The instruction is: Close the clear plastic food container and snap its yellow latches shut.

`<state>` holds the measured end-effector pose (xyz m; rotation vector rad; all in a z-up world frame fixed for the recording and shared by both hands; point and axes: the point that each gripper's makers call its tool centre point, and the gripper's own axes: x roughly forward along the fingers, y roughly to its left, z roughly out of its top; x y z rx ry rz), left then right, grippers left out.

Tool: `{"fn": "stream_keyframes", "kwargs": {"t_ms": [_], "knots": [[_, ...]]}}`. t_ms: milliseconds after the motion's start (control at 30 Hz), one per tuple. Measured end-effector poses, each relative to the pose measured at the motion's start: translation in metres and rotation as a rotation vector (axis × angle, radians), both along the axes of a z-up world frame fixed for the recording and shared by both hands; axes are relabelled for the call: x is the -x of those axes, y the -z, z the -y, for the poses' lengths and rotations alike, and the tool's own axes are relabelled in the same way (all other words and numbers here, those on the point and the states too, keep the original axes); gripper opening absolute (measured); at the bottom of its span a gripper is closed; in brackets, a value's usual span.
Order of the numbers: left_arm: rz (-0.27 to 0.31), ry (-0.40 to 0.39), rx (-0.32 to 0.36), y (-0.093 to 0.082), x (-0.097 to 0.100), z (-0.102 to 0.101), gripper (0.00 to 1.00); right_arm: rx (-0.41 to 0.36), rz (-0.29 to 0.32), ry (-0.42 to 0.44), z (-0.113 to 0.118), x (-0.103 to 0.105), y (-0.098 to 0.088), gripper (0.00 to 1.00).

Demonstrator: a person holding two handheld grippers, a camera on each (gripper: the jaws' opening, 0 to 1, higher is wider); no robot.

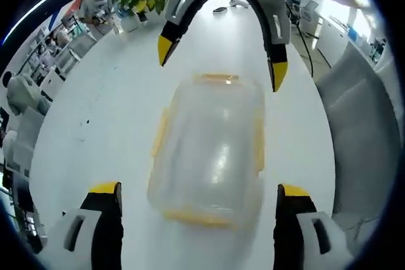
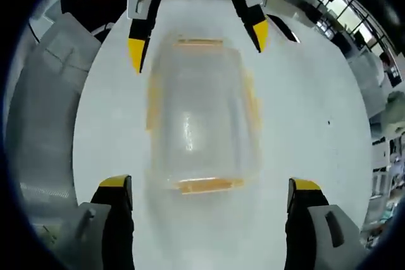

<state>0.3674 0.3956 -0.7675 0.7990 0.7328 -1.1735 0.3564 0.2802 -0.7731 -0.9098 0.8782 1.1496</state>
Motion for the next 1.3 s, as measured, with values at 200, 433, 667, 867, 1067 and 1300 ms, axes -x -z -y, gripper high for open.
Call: {"fn": "stream_keyframes", "kwargs": {"t_ms": [200,433,667,867,1067,1300], "knots": [[0.057,-0.092,0.175,-0.033,0.01,-0.002,0.99,-0.163,0.055,0.079,-0.004,0.008,-0.031,0.99],[0.099,-0.2,0.372,-0.07,0.032,-0.01,0.99,-0.277,0.141,0.182,0.005,0.018,-0.059,0.99],[0.065,-0.346,0.595,-0.098,0.063,-0.017,0.99,-0.523,0.265,0.238,-0.005,0.038,-0.104,0.99],[0.183,-0.434,0.789,-0.127,0.086,-0.029,0.98,-0.727,0.336,0.337,-0.009,0.057,-0.13,1.0],[0.161,-0.512,0.808,-0.113,0.112,-0.043,0.97,-0.872,0.391,0.46,-0.004,0.075,-0.129,1.0],[0.15,-0.67,0.794,-0.081,0.131,-0.067,0.95,-1.083,0.468,0.693,0.014,0.092,-0.143,1.0]]}}
